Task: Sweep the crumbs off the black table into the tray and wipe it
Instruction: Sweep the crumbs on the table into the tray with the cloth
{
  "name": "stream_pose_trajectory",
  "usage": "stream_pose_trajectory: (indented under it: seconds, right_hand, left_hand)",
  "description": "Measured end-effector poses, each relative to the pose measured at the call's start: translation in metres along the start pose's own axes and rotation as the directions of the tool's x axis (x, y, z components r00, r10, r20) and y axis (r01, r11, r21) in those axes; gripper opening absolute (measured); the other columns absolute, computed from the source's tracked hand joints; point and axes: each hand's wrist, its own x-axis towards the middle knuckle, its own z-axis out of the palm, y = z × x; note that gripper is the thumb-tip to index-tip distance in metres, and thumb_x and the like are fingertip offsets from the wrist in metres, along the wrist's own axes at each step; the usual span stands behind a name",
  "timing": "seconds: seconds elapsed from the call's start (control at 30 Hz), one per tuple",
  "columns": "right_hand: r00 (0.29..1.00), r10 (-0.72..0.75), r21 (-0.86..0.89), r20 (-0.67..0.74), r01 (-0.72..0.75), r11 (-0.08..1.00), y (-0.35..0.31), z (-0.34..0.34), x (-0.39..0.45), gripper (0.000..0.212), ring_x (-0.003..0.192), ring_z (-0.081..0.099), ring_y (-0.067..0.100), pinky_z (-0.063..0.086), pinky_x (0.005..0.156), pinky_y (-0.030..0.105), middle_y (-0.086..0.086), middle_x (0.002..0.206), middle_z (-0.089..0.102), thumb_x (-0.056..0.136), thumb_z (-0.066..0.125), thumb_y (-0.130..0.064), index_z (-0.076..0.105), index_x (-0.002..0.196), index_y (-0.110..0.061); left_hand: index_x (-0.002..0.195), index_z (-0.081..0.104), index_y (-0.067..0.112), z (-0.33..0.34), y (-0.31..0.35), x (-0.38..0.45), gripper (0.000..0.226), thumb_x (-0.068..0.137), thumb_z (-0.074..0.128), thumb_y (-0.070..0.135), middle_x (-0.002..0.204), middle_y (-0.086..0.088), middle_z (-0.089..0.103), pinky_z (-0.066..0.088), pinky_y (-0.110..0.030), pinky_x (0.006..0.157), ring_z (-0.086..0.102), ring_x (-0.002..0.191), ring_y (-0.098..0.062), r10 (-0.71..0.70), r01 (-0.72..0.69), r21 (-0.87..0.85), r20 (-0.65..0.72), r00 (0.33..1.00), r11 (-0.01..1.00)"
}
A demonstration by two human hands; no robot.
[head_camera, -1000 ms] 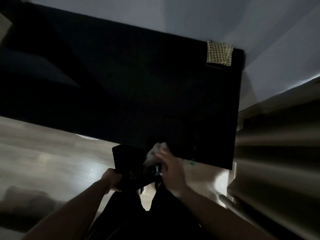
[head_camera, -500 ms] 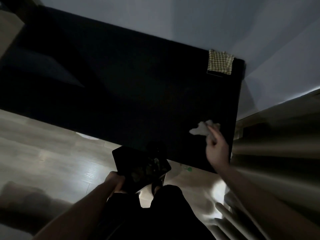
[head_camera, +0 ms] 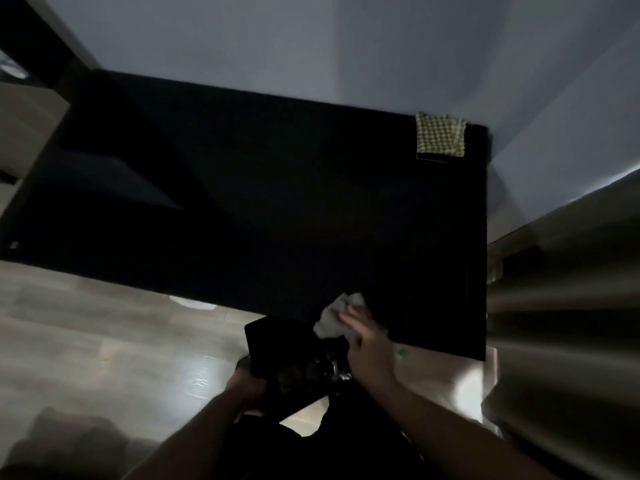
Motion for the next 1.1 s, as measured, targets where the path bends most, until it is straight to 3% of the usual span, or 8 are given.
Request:
stream_pose_trajectory:
  seconds: [0.13, 0.23, 0.37, 0.53, 0.67, 0.73, 0.97, 1.1]
  right_hand:
    - [0.991, 0.017, 0.089, 0.135, -0.029, 0.996, -0.044, 0.019, -0.023, 0.056, 0.122, 0.057, -0.015, 0.045, 0.111, 0.024, -0.021, 0.130, 0.068, 0.089, 0.055, 0.001, 0.075, 0.125, -0.037]
    - [0.996, 0.089, 0.184, 0.017, -0.091, 0.979, -0.059, 0.022, -0.027, 0.056, 0.122, 0.059, -0.013, 0.045, 0.112, 0.026, -0.015, 0.129, 0.071, 0.090, 0.058, 0.006, 0.075, 0.123, -0.035]
    - [0.939, 0.269, 0.272, -0.213, -0.207, 0.940, -0.062, 0.015, -0.020, 0.064, 0.117, 0.069, 0.010, 0.052, 0.109, 0.041, -0.007, 0.125, 0.074, 0.095, 0.062, 0.000, 0.066, 0.117, -0.060]
    - [0.858, 0.377, 0.291, -0.350, -0.283, 0.914, -0.083, -0.001, -0.014, 0.047, 0.120, 0.066, 0.017, 0.052, 0.108, 0.043, -0.005, 0.129, 0.072, 0.100, 0.058, -0.014, 0.063, 0.138, -0.041]
    - [0.807, 0.415, 0.314, -0.421, -0.299, 0.901, -0.099, -0.013, 0.011, 0.044, 0.130, 0.059, 0.018, 0.044, 0.108, 0.030, 0.000, 0.138, 0.066, 0.102, 0.056, -0.013, 0.062, 0.143, -0.028]
    - [0.798, 0.415, 0.294, -0.437, -0.310, 0.904, -0.102, -0.021, 0.030, 0.044, 0.135, 0.055, 0.021, 0.043, 0.112, 0.034, 0.001, 0.144, 0.062, 0.103, 0.056, -0.017, 0.059, 0.146, -0.027]
    - [0.872, 0.335, -0.114, -0.358, -0.397, 0.911, -0.063, -0.014, 0.119, 0.044, 0.149, 0.038, 0.030, 0.034, 0.119, 0.051, 0.005, 0.162, 0.040, 0.108, 0.047, -0.031, 0.049, 0.152, -0.026]
    - [0.868, 0.410, -0.398, -0.279, -0.493, 0.773, -0.074, 0.027, 0.151, 0.060, 0.159, 0.005, 0.035, 0.018, 0.124, 0.064, 0.000, 0.174, 0.005, 0.108, 0.042, -0.036, 0.019, 0.163, -0.037]
  left_hand:
    - [0.112, 0.063, 0.000, -0.028, -0.029, 0.029, 0.048, 0.071, 0.063, 0.025, 0.095, -0.012, 0.074, 0.054, -0.031, 0.070, 0.073, 0.089, -0.030, 0.044, -0.050, 0.157, 0.044, 0.998, 0.986]
    - [0.102, 0.068, 0.006, -0.056, -0.036, 0.032, 0.034, 0.073, 0.061, 0.022, 0.095, -0.012, 0.077, 0.055, -0.033, 0.072, 0.075, 0.096, -0.030, 0.099, -0.111, 0.188, 0.071, 0.993, 0.976]
    - [0.084, 0.068, 0.014, -0.095, -0.044, 0.037, 0.008, 0.083, 0.060, 0.016, 0.102, -0.018, 0.079, 0.058, -0.035, 0.078, 0.076, 0.098, -0.031, 0.163, -0.179, 0.258, 0.084, 0.983, 0.949]
    - [0.070, 0.064, 0.015, -0.141, -0.059, 0.047, 0.016, 0.084, 0.060, 0.019, 0.084, -0.014, 0.073, 0.053, -0.032, 0.071, 0.074, 0.097, -0.033, 0.219, -0.235, 0.303, 0.086, 0.972, 0.924]
    - [0.087, 0.073, 0.005, -0.167, -0.068, 0.053, 0.021, 0.085, 0.057, 0.018, 0.092, -0.016, 0.076, 0.051, -0.034, 0.070, 0.074, 0.096, -0.032, 0.232, -0.242, 0.341, 0.069, 0.970, 0.909]
    - [0.092, 0.075, 0.002, -0.177, -0.071, 0.056, 0.024, 0.085, 0.057, 0.017, 0.093, -0.016, 0.077, 0.055, -0.038, 0.074, 0.074, 0.095, -0.032, 0.228, -0.235, 0.348, 0.063, 0.972, 0.907]
    - [0.101, 0.078, 0.005, -0.196, -0.083, 0.067, 0.028, 0.084, 0.059, 0.016, 0.100, -0.015, 0.079, 0.059, -0.037, 0.081, 0.075, 0.097, -0.029, 0.147, -0.133, 0.337, -0.014, 0.989, 0.932]
    - [0.110, 0.077, 0.006, -0.206, -0.088, 0.077, 0.032, 0.085, 0.057, 0.012, 0.106, -0.016, 0.078, 0.059, -0.038, 0.086, 0.074, 0.102, -0.031, 0.120, -0.104, 0.317, -0.032, 0.992, 0.943]
